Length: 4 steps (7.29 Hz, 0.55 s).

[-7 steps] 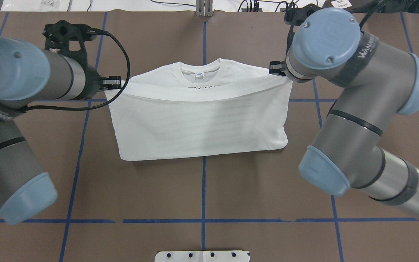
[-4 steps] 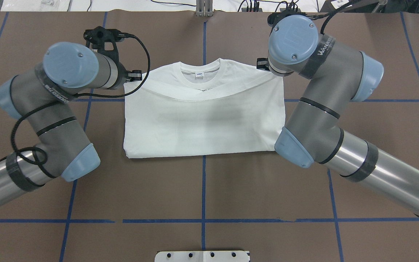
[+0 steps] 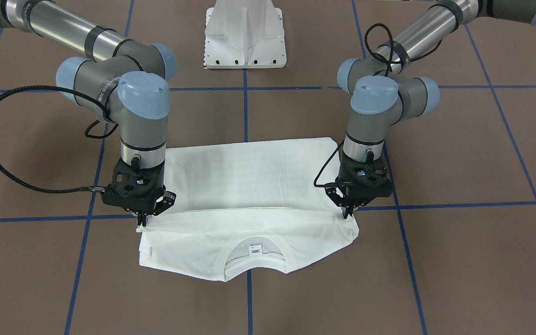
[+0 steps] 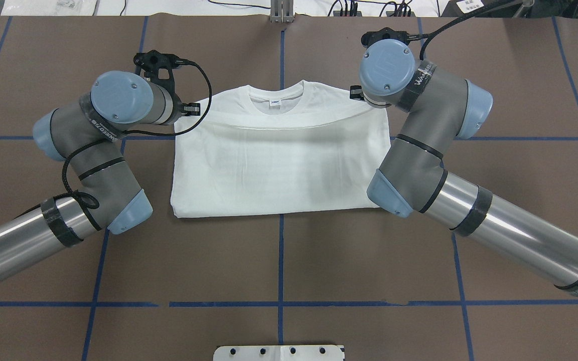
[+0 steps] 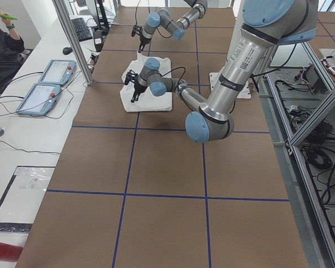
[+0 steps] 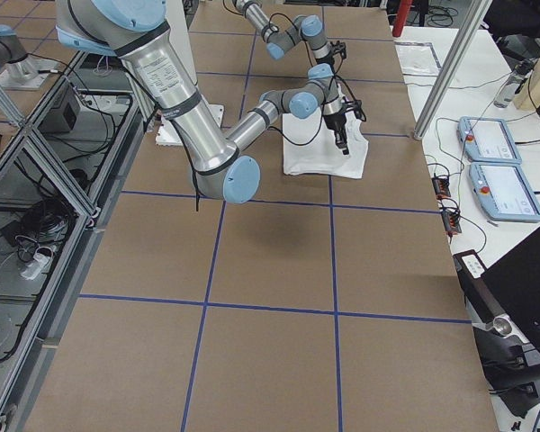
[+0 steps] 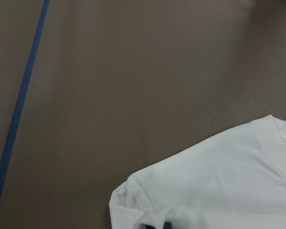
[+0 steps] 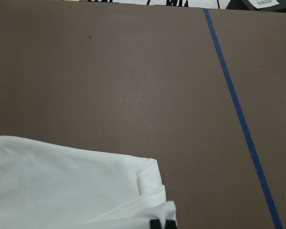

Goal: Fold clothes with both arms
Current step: 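Release the hem at the collar and lower both grippers beside the folded shirt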

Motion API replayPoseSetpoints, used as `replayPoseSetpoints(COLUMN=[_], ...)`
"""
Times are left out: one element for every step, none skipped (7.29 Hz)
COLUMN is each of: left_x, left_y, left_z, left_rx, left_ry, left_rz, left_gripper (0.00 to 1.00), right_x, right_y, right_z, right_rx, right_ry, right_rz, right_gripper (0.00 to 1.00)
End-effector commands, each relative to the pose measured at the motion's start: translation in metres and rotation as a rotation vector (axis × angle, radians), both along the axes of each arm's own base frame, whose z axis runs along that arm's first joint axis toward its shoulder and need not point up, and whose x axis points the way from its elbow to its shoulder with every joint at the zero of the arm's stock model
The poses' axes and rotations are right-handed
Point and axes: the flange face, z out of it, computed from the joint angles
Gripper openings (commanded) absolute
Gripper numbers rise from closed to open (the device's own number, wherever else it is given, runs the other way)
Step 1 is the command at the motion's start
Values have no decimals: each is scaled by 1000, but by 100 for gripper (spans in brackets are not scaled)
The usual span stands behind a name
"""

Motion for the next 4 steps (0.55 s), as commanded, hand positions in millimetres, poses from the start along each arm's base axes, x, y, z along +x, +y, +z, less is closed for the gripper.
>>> replayPoseSetpoints(left_x=[2,0,-1,-4], left_y=[0,0,1,4], left_z=[1,1,1,1], left_rx=[3,3,17,52], left_ry=[0,2,13,55], left_rz=[5,3,6,5], left_gripper=[0,3,82,100], right_x=[-7,-8,-13,-11], right_y=[-1,1,5,5], right_z=[3,5,4,1], right_rx=[0,5,17,29], right_ry=[-7,-6,-18,-29], right_rz=[0,-7,-15,-14], right_gripper=[0,79,99,100])
